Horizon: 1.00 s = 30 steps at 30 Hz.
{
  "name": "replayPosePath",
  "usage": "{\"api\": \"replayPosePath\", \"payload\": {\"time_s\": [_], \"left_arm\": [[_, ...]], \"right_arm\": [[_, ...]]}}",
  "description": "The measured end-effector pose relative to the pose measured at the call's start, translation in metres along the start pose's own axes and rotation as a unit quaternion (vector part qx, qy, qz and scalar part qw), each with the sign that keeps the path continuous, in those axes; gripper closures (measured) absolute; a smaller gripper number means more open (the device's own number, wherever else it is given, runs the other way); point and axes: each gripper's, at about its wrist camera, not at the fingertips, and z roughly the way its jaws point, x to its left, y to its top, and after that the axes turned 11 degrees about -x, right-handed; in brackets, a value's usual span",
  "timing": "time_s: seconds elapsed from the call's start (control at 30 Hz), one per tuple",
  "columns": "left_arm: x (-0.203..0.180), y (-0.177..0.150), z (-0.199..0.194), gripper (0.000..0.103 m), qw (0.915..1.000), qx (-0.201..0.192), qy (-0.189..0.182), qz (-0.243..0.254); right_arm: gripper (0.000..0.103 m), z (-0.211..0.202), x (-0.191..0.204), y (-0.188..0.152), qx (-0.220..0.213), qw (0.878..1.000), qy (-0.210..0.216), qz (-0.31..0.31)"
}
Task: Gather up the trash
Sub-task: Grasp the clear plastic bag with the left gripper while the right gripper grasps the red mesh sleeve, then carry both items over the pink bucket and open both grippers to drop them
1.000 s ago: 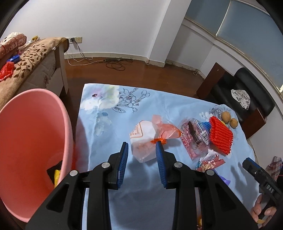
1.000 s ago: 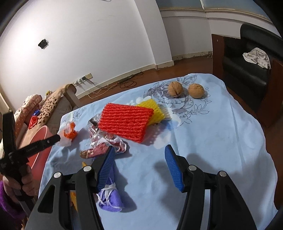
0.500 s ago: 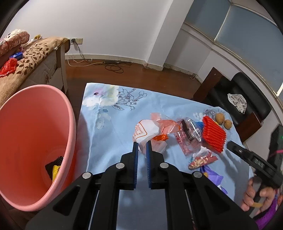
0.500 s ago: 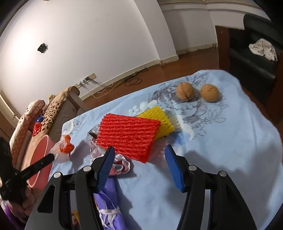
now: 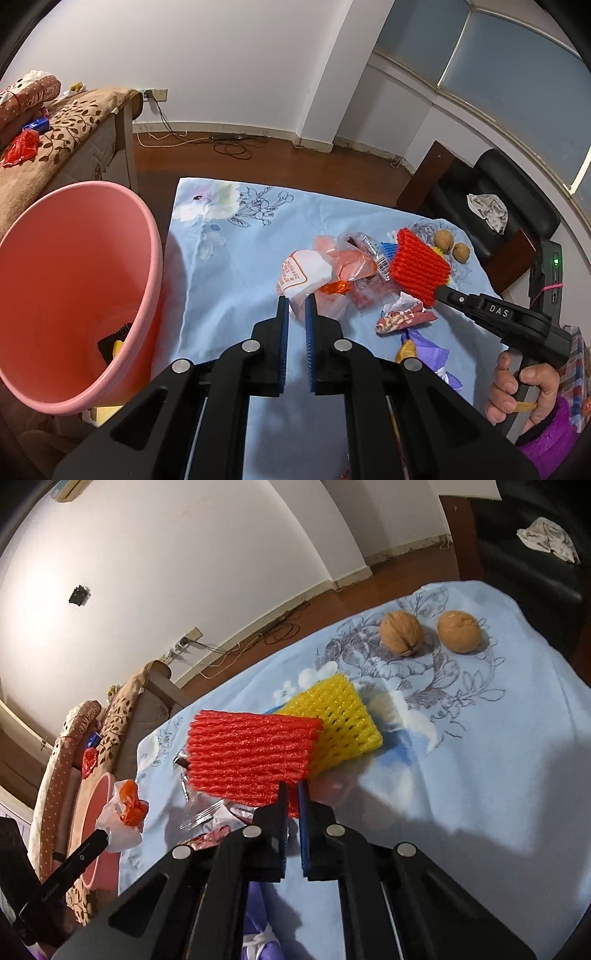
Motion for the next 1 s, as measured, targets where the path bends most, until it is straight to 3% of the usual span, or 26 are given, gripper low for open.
{"api": "replayPosePath", "payload": {"time_s": [0.27,0.5,1.0], "left_arm": [[0.000,0.002,-0.018,0.095,0.9998,-0.018,-0.009,-0.007],[0.006,0.007,-0.041,0.095,0.9987,-0.048,0.001,-0.012],[0.050,0.008,-0.088,0.095,0.9932,-0.095,0.059,-0.030]], "right_arm": [[0.101,-0.045,0.018,0.003,-0.050,0.998,0.003,-0.025],[0.101,-0.079,0.057,0.000,-0.079,0.993,0.005,-0.083],[0.101,-0.062,0.172,-0.029,-0.051,0.978,0.056,-0.194]]}}
